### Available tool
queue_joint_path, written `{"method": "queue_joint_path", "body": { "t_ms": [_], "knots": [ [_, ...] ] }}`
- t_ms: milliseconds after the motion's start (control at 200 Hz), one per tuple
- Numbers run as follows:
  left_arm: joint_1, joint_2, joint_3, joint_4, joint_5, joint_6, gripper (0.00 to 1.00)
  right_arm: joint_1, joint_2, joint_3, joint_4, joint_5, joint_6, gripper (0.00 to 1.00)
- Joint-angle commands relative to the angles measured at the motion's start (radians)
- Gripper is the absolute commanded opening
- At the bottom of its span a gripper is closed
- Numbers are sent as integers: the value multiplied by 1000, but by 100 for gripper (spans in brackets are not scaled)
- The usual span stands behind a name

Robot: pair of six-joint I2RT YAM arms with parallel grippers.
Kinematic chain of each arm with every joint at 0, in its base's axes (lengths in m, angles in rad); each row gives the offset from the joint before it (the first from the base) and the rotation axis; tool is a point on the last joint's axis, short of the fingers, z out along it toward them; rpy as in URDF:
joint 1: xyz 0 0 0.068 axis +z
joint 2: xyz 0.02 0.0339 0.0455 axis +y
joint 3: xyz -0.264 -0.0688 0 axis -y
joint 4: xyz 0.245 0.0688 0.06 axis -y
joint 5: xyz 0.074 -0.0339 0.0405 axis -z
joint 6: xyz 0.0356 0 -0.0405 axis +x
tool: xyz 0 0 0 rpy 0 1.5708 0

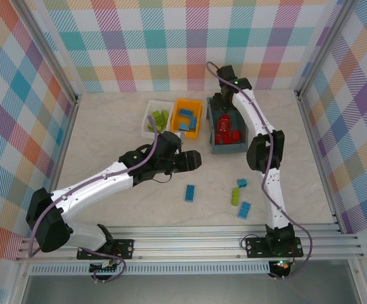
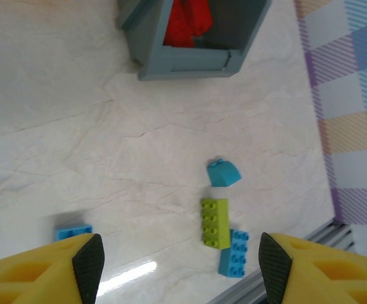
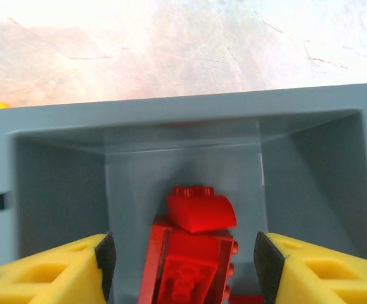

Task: Sort the legos into containers by color

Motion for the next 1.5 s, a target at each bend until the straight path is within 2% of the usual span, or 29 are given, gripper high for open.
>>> {"method": "queue_joint_path", "body": {
  "t_ms": [0,50,175,280,415,535,745,920,1035,1230,1385,1435,1495],
  "knots": [
    [-32,19,20,-114,-60,26,69,50,-233,-62,18,8,-14,61],
    [-46,29,5,-134,-82,29,70,62,-317,-145,44,10,-4,61],
    [-88,67,-25,-152,-116,38,72,105,-635,-516,170,-1,24,61],
    [-137,118,-14,-126,-111,24,72,139,-884,-802,189,-35,90,62],
    [-233,238,96,-109,-121,19,72,156,-1179,-1095,142,-84,190,62],
    [-308,411,250,-146,-150,20,71,157,-1410,-1264,67,-167,284,66],
    [-383,712,565,-262,-216,17,73,156,-1654,-1317,-44,-226,370,75],
    [-386,883,751,-368,-284,23,73,155,-1740,-1261,-118,-184,395,76],
    [-385,946,801,-399,-314,27,70,155,-1753,-1245,-140,-179,402,75],
    [-373,988,805,-376,-320,35,53,157,-1759,-1260,-135,-185,410,73],
    [-364,970,784,-346,-348,44,27,156,-1748,-1261,-128,-187,405,72],
    [-364,948,776,-340,-363,47,21,155,-1744,-1262,-123,-191,402,72],
    [-361,910,762,-340,-382,50,18,154,-1735,-1260,-119,-201,389,72]
  ]
}}
